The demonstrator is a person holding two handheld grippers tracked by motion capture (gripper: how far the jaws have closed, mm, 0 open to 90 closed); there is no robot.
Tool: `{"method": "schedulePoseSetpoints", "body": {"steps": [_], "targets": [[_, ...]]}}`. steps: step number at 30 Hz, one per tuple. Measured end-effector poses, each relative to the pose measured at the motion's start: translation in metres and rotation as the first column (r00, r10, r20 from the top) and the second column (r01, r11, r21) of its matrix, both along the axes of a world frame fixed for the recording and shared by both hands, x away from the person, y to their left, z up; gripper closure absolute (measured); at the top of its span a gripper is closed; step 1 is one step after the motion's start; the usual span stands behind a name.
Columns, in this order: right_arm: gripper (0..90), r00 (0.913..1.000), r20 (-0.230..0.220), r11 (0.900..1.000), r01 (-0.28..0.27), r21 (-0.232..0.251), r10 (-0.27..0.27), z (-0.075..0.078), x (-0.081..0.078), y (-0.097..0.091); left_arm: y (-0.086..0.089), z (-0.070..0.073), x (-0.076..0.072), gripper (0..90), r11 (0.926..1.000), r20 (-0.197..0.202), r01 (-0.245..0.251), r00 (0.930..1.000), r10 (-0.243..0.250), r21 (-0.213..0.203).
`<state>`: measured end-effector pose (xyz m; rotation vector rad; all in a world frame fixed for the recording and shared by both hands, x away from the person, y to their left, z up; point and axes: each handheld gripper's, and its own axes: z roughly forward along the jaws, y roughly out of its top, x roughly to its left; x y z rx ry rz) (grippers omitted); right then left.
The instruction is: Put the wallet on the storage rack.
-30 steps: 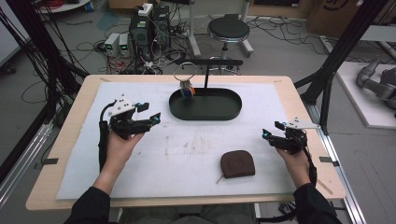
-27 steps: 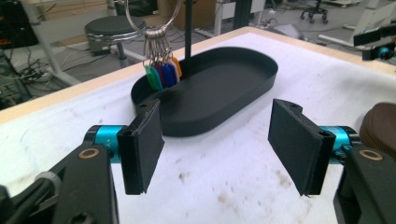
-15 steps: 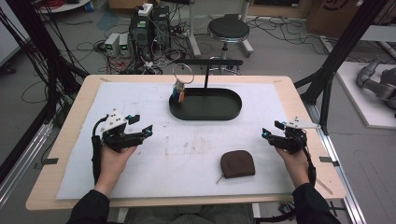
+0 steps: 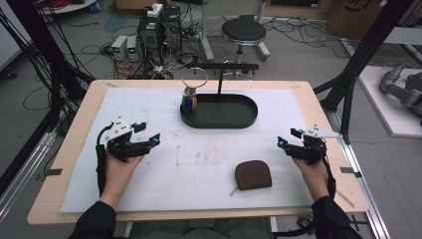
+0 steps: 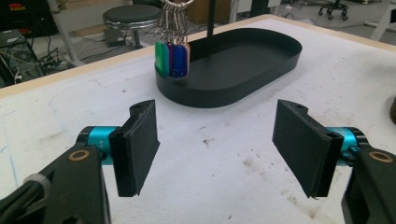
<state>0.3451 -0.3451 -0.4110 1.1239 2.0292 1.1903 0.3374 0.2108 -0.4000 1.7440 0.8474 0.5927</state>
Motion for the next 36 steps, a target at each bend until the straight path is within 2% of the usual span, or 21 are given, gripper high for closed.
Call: {"method": "schedulePoseSetpoints", "body": {"steps": [4, 9, 10, 14, 17, 19, 21, 22, 23, 24, 25, 26, 27, 28, 29, 30, 31, 33, 34, 35, 36], "targets": [[34.8, 0.9999, -0.006, 0.9999, -0.015, -0.002, 0.015, 0.0, -0.001, 0.002, 0.004, -0.002, 0.002, 28.0, 1.0, -0.008, -0.007, 0.9999, 0.007, 0.005], [34.6, 0.9972, -0.024, 0.9974, -0.071, 0.014, 0.071, 0.002, -0.008, 0.006, 0.003, -0.003, 0.003, 28.0, 0.9996, -0.017, -0.026, 0.9995, 0.026, 0.008], [34.6, 0.9943, -0.029, 0.9946, -0.102, 0.014, 0.103, 0.002, -0.012, 0.009, 0.002, -0.002, 0.004, 28.0, 0.9994, -0.013, -0.032, 0.9994, 0.032, 0.016], [34.4, 0.9903, -0.04, 0.9911, -0.133, 0.008, 0.133, 0.002, -0.018, 0.013, -0.002, -0.003, 0.007, 28.1, 0.9991, -0.015, -0.039, 0.9991, 0.039, 0.019], [33.2, 0.9862, -0.077, 0.9892, -0.146, 0.01, 0.147, -0.001, -0.022, 0.016, -0.004, -0.004, 0.01, 28.1, 0.999, -0.021, -0.037, 0.9991, 0.038, 0.025], [32.4, 0.9776, -0.125, 0.9853, -0.171, 0.004, 0.17, -0.006, -0.024, 0.018, -0.005, -0.005, 0.013, 28.4, 0.9992, -0.025, -0.034, 0.9991, 0.035, 0.022], [32.3, 0.9747, -0.14, 0.9845, -0.175, 0.003, 0.174, -0.007, -0.025, 0.02, -0.006, -0.005, 0.014, 28.4, 0.9993, -0.026, -0.031, 0.9991, 0.032, 0.02], [32.4, 0.9638, -0.18, 0.9802, -0.198, 0.013, 0.197, -0.011, -0.026, 0.022, -0.006, -0.005, 0.014, 29.0, 0.9993, -0.026, -0.031, 0.9992, 0.032, 0.022], [32.4, 0.9638, -0.18, 0.9802, -0.198, 0.013, 0.197, -0.011, -0.026, 0.022, -0.006, -0.005, 0.014, 29.0, 0.9993, -0.024, -0.033, 0.9991, 0.034, 0.018], [33.4, 0.9514, -0.22, 0.976, -0.217, 0.02, 0.216, -0.014, -0.027, 0.024, -0.006, -0.005, 0.015, 29.1, 0.9993, -0.021, -0.034, 0.9992, 0.035, 0.017], [33.4, 0.9514, -0.22, 0.976, -0.217, 0.02, 0.216, -0.014, -0.027, 0.024, -0.006, -0.005, 0.015, 29.1, 0.9992, -0.02, -0.035, 0.9992, 0.035, 0.018], [37.6, 0.9373, -0.249, 0.9691, -0.245, 0.024, 0.244, -0.017, -0.027, 0.026, -0.006, -0.005, 0.015, 29.1, 0.9993, -0.022, -0.034, 0.9992, 0.034, 0.018], [37.6, 0.9373, -0.249, 0.9691, -0.245, 0.024, 0.244, -0.017, -0.027, 0.026, -0.006, -0.005, 0.015, 29.1, 0.9993, -0.022, -0.034, 0.9992, 0.034, 0.018], [40.0, 0.9184, -0.285, 0.9608, -0.274, 0.042, 0.274, -0.02, -0.025, 0.028, -0.006, -0.005, 0.015, 29.1, 0.9993, -0.025, -0.034, 0.9991, 0.035, 0.017], [40.0, 0.9184, -0.285, 0.9608, -0.274, 0.042, 0.274, -0.02, -0.025, 0.028, -0.006, -0.005, 0.015, 29.1, 0.9993, -0.027, -0.032, 0.9991, 0.032, 0.02], [40.9, 0.903, -0.316, 0.9558, -0.289, 0.056, 0.291, -0.023, -0.022, 0.03, -0.006, -0.005, 0.015, 29.2, 0.9993, -0.028, -0.03, 0.9991, 0.03, 0.021], [42.0, 0.8853, -0.355, 0.9539, -0.283, 0.1, 0.3, -0.026, -0.018, 0.029, -0.007, -0.005, 0.015, 29.3, 0.9993, -0.029, -0.027, 0.9992, 0.028, 0.026], [46.1, 0.864, -0.385, 0.9459, -0.289, 0.147, 0.324, -0.029, -0.014, 0.027, -0.008, -0.005, 0.014, 29.4, 0.9994, -0.031, -0.023, 0.9992, 0.024, 0.027], [46.1, 0.864, -0.385, 0.9459, -0.289, 0.147, 0.324, -0.029, -0.014, 0.027, -0.009, -0.006, 0.014, 29.4, 0.9995, -0.029, -0.021, 0.9993, 0.022, 0.024], [52.4, 0.8434, -0.409, 0.9367, -0.295, 0.189, 0.348, -0.03, -0.012, 0.024, -0.01, -0.006, 0.013, 29.6, 0.9994, -0.028, -0.015, 0.9995, 0.016, 0.031], [57.8, 0.835, -0.415, 0.9313, -0.302, 0.203, 0.361, -0.03, -0.011, 0.024, -0.011, -0.006, 0.013, 29.7, 0.9994, -0.031, -0.012, 0.9995, 0.013, 0.033]]}}
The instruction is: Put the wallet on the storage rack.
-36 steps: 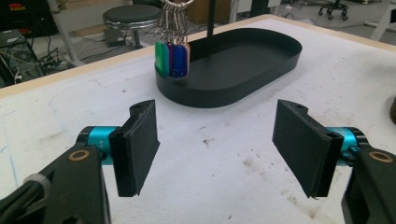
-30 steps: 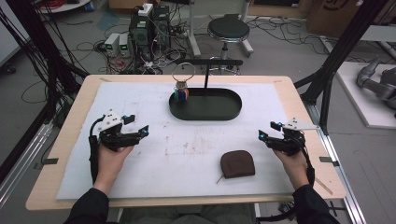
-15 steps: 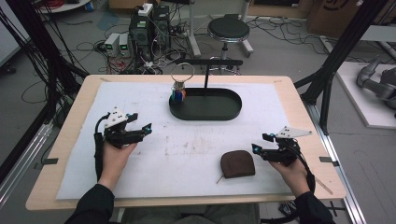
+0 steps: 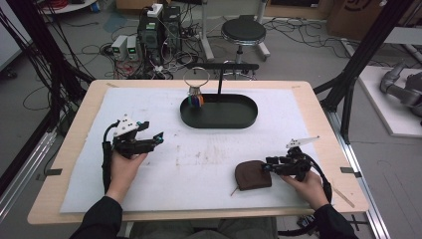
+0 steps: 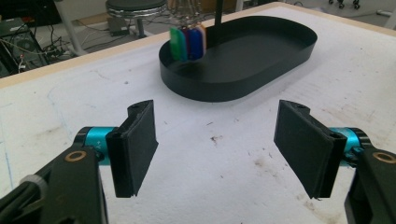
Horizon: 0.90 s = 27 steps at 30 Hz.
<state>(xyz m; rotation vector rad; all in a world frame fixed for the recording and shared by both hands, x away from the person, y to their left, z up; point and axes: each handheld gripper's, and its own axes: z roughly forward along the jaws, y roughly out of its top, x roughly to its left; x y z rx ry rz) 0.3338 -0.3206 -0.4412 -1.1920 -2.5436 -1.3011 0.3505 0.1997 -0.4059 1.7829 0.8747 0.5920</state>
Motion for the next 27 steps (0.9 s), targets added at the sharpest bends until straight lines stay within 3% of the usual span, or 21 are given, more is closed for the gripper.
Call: {"method": "schedulePoseSetpoints", "body": {"steps": [1, 2, 3, 6, 7, 9, 10, 14, 15, 16, 19, 21, 24, 26, 27], "targets": [[57.8, 1.0, 0.0, 1.0, 0.0, 0.0, 0.0, 0.0, 0.0, 0.0, 0.0, 0.0, 0.0, 29.7, 1.0, 0.0, 0.0, 1.0, 0.0, 0.0], [66.1, 0.9996, 0.008, 0.9996, -0.027, 0.008, 0.027, 0.001, -0.001, 0.001, -0.001, 0.0, 0.0, 29.8, 1.0, -0.001, 0.004, 1.0, -0.004, 0.005], [68.9, 0.9993, 0.011, 0.9994, -0.035, 0.006, 0.035, 0.002, -0.001, 0.002, -0.003, 0.0, -0.001, 29.8, 0.9999, 0.0, 0.009, 1.0, -0.009, 0.013], [71.2, 0.9987, 0.026, 0.999, -0.043, -0.01, 0.043, 0.004, -0.002, 0.004, -0.004, 0.0, -0.001, 29.8, 0.9998, 0.0, 0.015, 0.9999, -0.015, 0.016], [80.2, 0.9975, 0.054, 0.9988, -0.044, -0.02, 0.045, 0.007, -0.003, 0.005, -0.005, 0.0, -0.001, 29.9, 0.9997, 0.0, 0.017, 0.9999, -0.017, 0.016], [81.6, 0.9973, 0.06, 0.9988, -0.041, -0.025, 0.043, 0.008, -0.003, 0.006, -0.006, 0.0, -0.001, 29.8, 0.9997, -0.001, 0.02, 0.9998, -0.02, 0.013], [83.9, 0.9944, 0.093, 0.9983, -0.047, -0.035, 0.05, 0.011, -0.005, 0.009, -0.007, 0.0, -0.002, 29.9, 0.9996, -0.002, 0.024, 0.9997, -0.024, 0.015], [85.8, 0.9891, 0.138, 0.9986, -0.048, -0.022, 0.051, 0.018, -0.008, 0.013, -0.008, 0.0, -0.003, 29.9, 0.9994, -0.001, 0.029, 0.9996, -0.029, 0.016], [86.4, 0.9829, 0.178, 0.9988, -0.047, -0.015, 0.049, 0.023, -0.01, 0.017, -0.008, 0.0, -0.003, 29.9, 0.9995, 0.0, 0.029, 0.9996, -0.029, 0.015], [86.4, 0.9829, 0.178, 0.9988, -0.047, -0.015, 0.049, 0.023, -0.01, 0.017, -0.008, 0.0, -0.003, 29.9, 0.9994, 0.0, 0.033, 0.9994, -0.033, 0.014], [87.2, 0.9658, 0.254, 0.9986, -0.053, 0.002, 0.05, 0.034, -0.013, 0.027, -0.009, 0.001, -0.005, 29.9, 0.9989, 0.006, 0.047, 0.9989, -0.047, 0.005], [87.4, 0.9616, 0.27, 0.9986, -0.052, 0.008, 0.048, 0.037, -0.014, 0.029, -0.011, 0.003, -0.006, 29.9, 0.9981, 0.011, 0.062, 0.998, -0.062, -0.004], [87.9, 0.942, 0.332, 0.998, -0.06, 0.02, 0.05, 0.047, -0.014, 0.037, -0.015, 0.004, -0.008, 29.9, 0.9956, 0.019, 0.091, 0.9957, -0.09, -0.021], [88.0, 0.9379, 0.344, 0.9979, -0.06, 0.023, 0.048, 0.049, -0.014, 0.039, -0.018, 0.004, -0.008, 29.9, 0.9923, 0.02, 0.119, 0.9928, -0.118, -0.037], [88.1, 0.9266, 0.373, 0.9977, -0.064, 0.022, 0.052, 0.053, -0.014, 0.043, -0.023, 0.004, -0.009, 29.9, 0.9877, 0.017, 0.146, 0.9893, -0.145, -0.057]]}}
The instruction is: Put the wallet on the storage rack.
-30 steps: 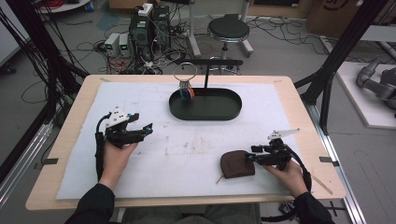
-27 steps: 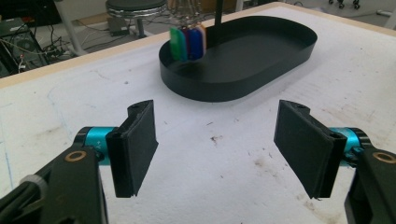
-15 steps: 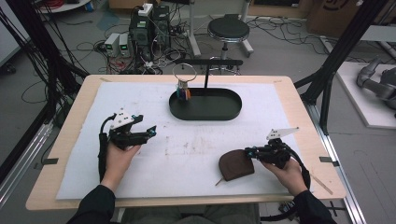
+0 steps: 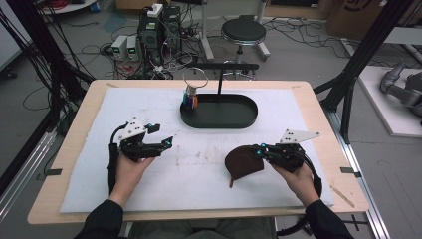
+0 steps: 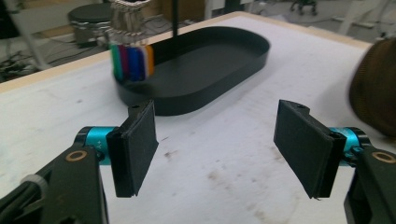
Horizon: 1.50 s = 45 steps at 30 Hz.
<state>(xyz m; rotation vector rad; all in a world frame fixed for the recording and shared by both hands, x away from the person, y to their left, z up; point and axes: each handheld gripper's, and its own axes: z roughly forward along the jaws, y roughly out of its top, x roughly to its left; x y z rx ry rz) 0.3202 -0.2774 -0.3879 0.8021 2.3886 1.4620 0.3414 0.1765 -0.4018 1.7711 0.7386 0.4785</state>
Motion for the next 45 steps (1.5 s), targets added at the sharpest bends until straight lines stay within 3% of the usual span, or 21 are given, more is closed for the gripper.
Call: {"method": "schedulePoseSetpoints", "body": {"steps": [4, 6, 7, 8, 11, 12, 13, 14, 15, 16, 18, 23, 29, 30, 31, 35, 39, 40, 43, 44, 45], "targets": [[88.2, 0.9994, 0.035, 1.0, -0.006, 0.002, 0.005, 0.007, 0.0, 0.007, -0.009, -0.001, 0.0, 29.9, 0.9979, -0.01, 0.06, 0.9981, -0.06, -0.023], [88.2, 0.9992, 0.039, 0.9999, -0.012, 0.005, 0.012, 0.008, 0.0, 0.008, -0.016, -0.002, 0.001, 29.8, 0.9935, -0.025, 0.109, 0.9936, -0.11, -0.034], [88.2, 0.9983, 0.053, 0.9998, -0.022, 0.005, 0.021, 0.011, -0.001, 0.011, -0.024, -0.004, 0.002, 29.7, 0.9863, -0.04, 0.157, 0.9865, -0.159, -0.052], [88.2, 0.9983, 0.053, 0.9998, -0.022, 0.005, 0.021, 0.011, -0.001, 0.011, -0.024, -0.004, 0.002, 29.7, 0.9863, -0.04, 0.157, 0.9865, -0.159, -0.052], [88.2, 0.997, 0.071, 0.9994, -0.033, 0.009, 0.032, 0.017, -0.002, 0.015, -0.037, -0.007, 0.003, 29.6, 0.9691, -0.064, 0.231, 0.9694, -0.237, -0.086], [88.2, 0.9958, 0.082, 0.999, -0.042, 0.015, 0.04, 0.02, -0.004, 0.017, -0.045, -0.008, 0.003, 29.6, 0.9537, -0.079, 0.272, 0.9557, -0.284, -0.127], [88.2, 0.9947, 0.093, 0.9988, -0.046, 0.019, 0.044, 0.022, -0.004, 0.018, -0.045, -0.008, 0.003, 29.6, 0.9537, -0.079, 0.272, 0.9557, -0.284, -0.127], [88.2, 0.9942, 0.094, 0.9983, -0.054, 0.021, 0.052, 0.024, -0.005, 0.019, -0.049, -0.009, 0.003, 29.6, 0.9476, -0.084, 0.288, 0.9499, -0.301, -0.138], [88.2, 0.9935, 0.099, 0.998, -0.059, 0.023, 0.057, 0.025, -0.006, 0.02, -0.058, -0.01, 0.003, 29.6, 0.9354, -0.092, 0.32, 0.9376, -0.335, -0.151], [88.2, 0.9922, 0.107, 0.9976, -0.066, 0.023, 0.063, 0.027, -0.007, 0.021, -0.058, -0.01, 0.003, 29.6, 0.9354, -0.092, 0.32, 0.9376, -0.335, -0.151], [88.2, 0.9906, 0.117, 0.9968, -0.075, 0.028, 0.071, 0.029, -0.01, 0.024, -0.066, -0.012, 0.003, 29.6, 0.9235, -0.103, 0.348, 0.9247, -0.367, -0.16], [88.2, 0.9851, 0.142, 0.9944, -0.102, 0.029, 0.097, 0.035, -0.014, 0.03, -0.079, -0.015, 0.004, 29.6, 0.8991, -0.108, 0.396, 0.9015, -0.419, -0.187], [88.2, 0.9814, 0.152, 0.9917, -0.124, 0.033, 0.118, 0.038, -0.017, 0.036, -0.088, -0.019, 0.004, 29.6, 0.879, -0.114, 0.428, 0.8822, -0.457, -0.211], [88.2, 0.9804, 0.154, 0.9911, -0.129, 0.034, 0.122, 0.038, -0.017, 0.036, -0.09, -0.02, 0.005, 29.6, 0.8669, -0.112, 0.447, 0.8713, -0.478, -0.221], [88.2, 0.9804, 0.154, 0.9911, -0.129, 0.034, 0.122, 0.038, -0.017, 0.036, -0.09, -0.02, 0.005, 29.6, 0.8669, -0.112, 0.447, 0.8713, -0.478, -0.221], [88.2, 0.9776, 0.161, 0.9881, -0.145, 0.051, 0.135, 0.041, -0.018, 0.039, -0.096, -0.022, 0.005, 29.6, 0.8479, -0.123, 0.474, 0.8512, -0.51, -0.238], [88.2, 0.9752, 0.167, 0.9864, -0.156, 0.051, 0.146, 0.041, -0.02, 0.041, -0.101, -0.023, 0.004, 29.7, 0.8325, -0.124, 0.497, 0.8355, -0.535, -0.245], [88.2, 0.9753, 0.163, 0.9853, -0.16, 0.059, 0.149, 0.041, -0.02, 0.042, -0.101, -0.024, 0.004, 31.5, 0.8229, -0.122, 0.509, 0.8269, -0.549, -0.252], [88.2, 0.974, 0.168, 0.9835, -0.166, 0.072, 0.152, 0.042, -0.021, 0.042, -0.101, -0.024, 0.004, 48.9, 0.807, -0.118, 0.529, 0.8127, -0.571, -0.264], [88.1, 0.9738, 0.171, 0.9839, -0.164, 0.071, 0.15, 0.042, -0.021, 0.041, -0.1, -0.024, 0.004, 52.9, 0.7969, -0.11, 0.541, 0.8046, -0.583, -0.269], [88.2, 0.9743, 0.169, 0.9838, -0.163, 0.075, 0.149, 0.042, -0.021, 0.041, -0.1, -0.023, 0.004, 54.0, 0.796, -0.103, 0.543, 0.8053, -0.584, -0.268]]}}
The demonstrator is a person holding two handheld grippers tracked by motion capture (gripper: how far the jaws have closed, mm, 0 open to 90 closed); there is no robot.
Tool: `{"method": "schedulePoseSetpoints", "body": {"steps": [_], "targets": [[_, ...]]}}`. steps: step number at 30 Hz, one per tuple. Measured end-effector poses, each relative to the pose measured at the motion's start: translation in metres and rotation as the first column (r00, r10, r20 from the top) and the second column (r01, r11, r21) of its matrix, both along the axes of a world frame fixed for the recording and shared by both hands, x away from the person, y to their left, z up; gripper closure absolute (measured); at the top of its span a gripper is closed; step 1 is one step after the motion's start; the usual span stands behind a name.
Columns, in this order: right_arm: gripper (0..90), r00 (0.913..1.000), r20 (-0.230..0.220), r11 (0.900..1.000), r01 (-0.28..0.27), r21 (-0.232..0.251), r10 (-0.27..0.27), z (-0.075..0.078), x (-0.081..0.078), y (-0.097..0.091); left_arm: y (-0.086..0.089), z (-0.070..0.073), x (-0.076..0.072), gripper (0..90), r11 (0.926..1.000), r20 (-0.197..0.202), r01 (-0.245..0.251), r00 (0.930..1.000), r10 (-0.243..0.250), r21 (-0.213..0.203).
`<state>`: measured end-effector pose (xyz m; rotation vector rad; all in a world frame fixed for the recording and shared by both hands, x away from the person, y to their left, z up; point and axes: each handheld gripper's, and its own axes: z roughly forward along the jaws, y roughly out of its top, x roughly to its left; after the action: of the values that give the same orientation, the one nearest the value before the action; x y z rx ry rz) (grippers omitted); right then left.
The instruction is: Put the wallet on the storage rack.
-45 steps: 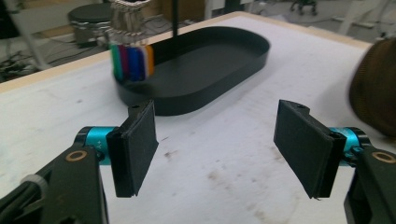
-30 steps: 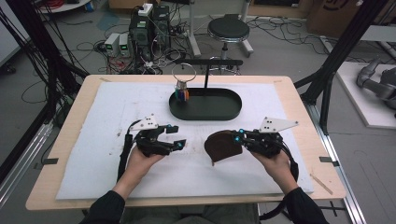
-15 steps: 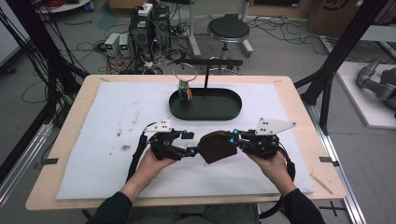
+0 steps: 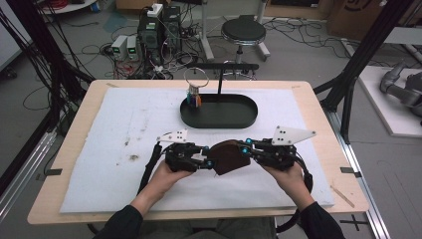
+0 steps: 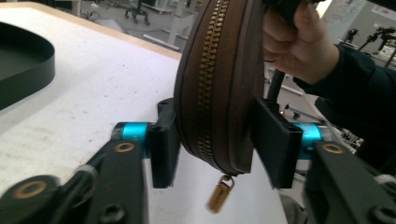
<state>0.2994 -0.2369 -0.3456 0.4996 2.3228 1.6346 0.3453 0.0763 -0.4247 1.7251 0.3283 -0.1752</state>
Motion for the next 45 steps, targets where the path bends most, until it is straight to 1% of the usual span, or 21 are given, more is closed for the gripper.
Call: {"method": "schedulePoseSetpoints", "body": {"steps": [7, 11, 13, 15, 16, 17, 18, 19, 20, 24, 26, 30, 33, 35, 37, 38, 39, 40, 41, 42, 45], "targets": [[87.8, 0.9997, -0.026, 0.9998, 0.002, 0.018, -0.001, -0.002, 0.004, -0.007, 0.006, 0.006, -0.002, 65.2, 0.9997, 0.031, 0.001, 0.9995, 0.0, -0.026], [85.6, 0.9992, -0.039, 0.9999, -0.001, 0.016, 0.002, -0.005, 0.007, -0.008, 0.009, 0.014, -0.003, 66.5, 1.0, 0.068, -0.005, 0.9977, 0.005, 0.006], [84.0, 0.9991, -0.042, 0.9999, -0.005, 0.017, 0.005, -0.006, 0.008, -0.009, 0.01, 0.019, -0.005, 66.7, 0.9991, 0.098, -0.015, 0.9951, 0.011, 0.04], [72.7, 0.9983, -0.058, 0.9995, -0.009, 0.031, 0.01, -0.006, 0.01, -0.011, 0.012, 0.025, -0.008, 67.0, 0.9962, 0.127, -0.023, 0.9918, 0.012, 0.084], [62.4, 0.9975, -0.07, 0.999, -0.004, 0.045, 0.007, -0.006, 0.012, -0.014, 0.013, 0.027, -0.008, 67.1, 0.995, 0.135, -0.022, 0.9908, 0.009, 0.097], [62.4, 0.9975, -0.07, 0.999, -0.004, 0.045, 0.007, -0.006, 0.012, -0.014, 0.014, 0.029, -0.009, 67.1, 0.9945, 0.138, -0.022, 0.9904, 0.007, 0.102], [55.0, 0.9973, -0.074, 0.9989, -0.003, 0.047, 0.006, -0.007, 0.013, -0.015, 0.015, 0.031, -0.009, 67.2, 0.9939, 0.145, -0.024, 0.9894, 0.008, 0.107], [55.0, 0.9973, -0.074, 0.9989, -0.003, 0.047, 0.006, -0.007, 0.013, -0.015, 0.016, 0.033, -0.01, 67.2, 0.993, 0.153, -0.026, 0.9882, 0.008, 0.115], [48.7, 0.9963, -0.085, 0.9989, -0.015, 0.045, 0.018, -0.008, 0.014, -0.015, 0.018, 0.035, -0.01, 67.3, 0.9922, 0.158, -0.027, 0.9874, 0.008, 0.122], [43.2, 0.9939, -0.1, 0.9986, -0.044, 0.028, 0.047, -0.01, 0.016, -0.013, 0.021, 0.042, -0.011, 67.4, 0.988, 0.163, -0.012, 0.9866, -0.014, 0.154], [41.1, 0.989, -0.128, 0.9968, -0.077, -0.022, 0.074, -0.015, 0.018, -0.005, 0.021, 0.045, -0.013, 67.3, 0.9856, 0.165, 0.013, 0.9854, -0.041, 0.168], [40.1, 0.9816, -0.156, 0.9907, -0.121, -0.062, 0.11, -0.02, 0.02, 0.004, 0.019, 0.047, -0.015, 67.4, 0.9779, 0.172, 0.041, 0.9821, -0.077, 0.205], [57.2, 0.969, -0.182, 0.9793, -0.185, -0.083, 0.167, -0.023, 0.019, 0.011, 0.016, 0.047, -0.017, 67.3, 0.9765, 0.177, 0.057, 0.9795, -0.095, 0.208], [59.8, 0.9712, -0.167, 0.9789, -0.186, -0.084, 0.171, -0.024, 0.017, 0.01, 0.017, 0.047, -0.018, 67.2, 0.9771, 0.18, 0.059, 0.979, -0.097, 0.205], [64.4, 0.9664, -0.17, 0.9766, -0.206, -0.063, 0.193, -0.024, 0.017, 0.008, 0.018, 0.048, -0.016, 65.7, 0.9832, 0.171, 0.058, 0.9814, -0.088, 0.173], [66.9, 0.9652, -0.153, 0.9751, -0.219, -0.033, 0.212, -0.024, 0.017, 0.006, 0.019, 0.047, -0.016, 57.7, 0.9865, 0.165, 0.052, 0.9832, -0.077, 0.155], [66.9, 0.9652, -0.153, 0.9751, -0.219, -0.033, 0.212, -0.024, 0.017, 0.006, 0.019, 0.047, -0.015, 57.7, 0.9912, 0.153, 0.045, 0.986, -0.065, 0.125], [67.6, 0.9693, -0.144, 0.9788, -0.204, -0.016, 0.2, -0.023, 0.015, 0.004, 0.02, 0.047, -0.014, 51.2, 0.9939, 0.135, 0.044, 0.9892, -0.058, 0.101], [67.6, 0.9693, -0.144, 0.9788, -0.204, -0.016, 0.2, -0.023, 0.015, 0.004, 0.021, 0.046, -0.013, 51.2, 0.9944, 0.127, 0.051, 0.9899, -0.062, 0.093], [67.7, 0.9676, -0.15, 0.9791, -0.202, 0.021, 0.203, -0.023, 0.015, 0.002, 0.021, 0.045, -0.012, 49.7, 0.9948, 0.127, 0.049, 0.9901, -0.06, 0.089], [67.8, 0.9694, -0.14, 0.9793, -0.196, 0.05, 0.201, -0.023, 0.015, -0.001, 0.022, 0.041, -0.011, 50.3, 0.9968, 0.111, 0.054, 0.9919, -0.06, 0.06]]}}
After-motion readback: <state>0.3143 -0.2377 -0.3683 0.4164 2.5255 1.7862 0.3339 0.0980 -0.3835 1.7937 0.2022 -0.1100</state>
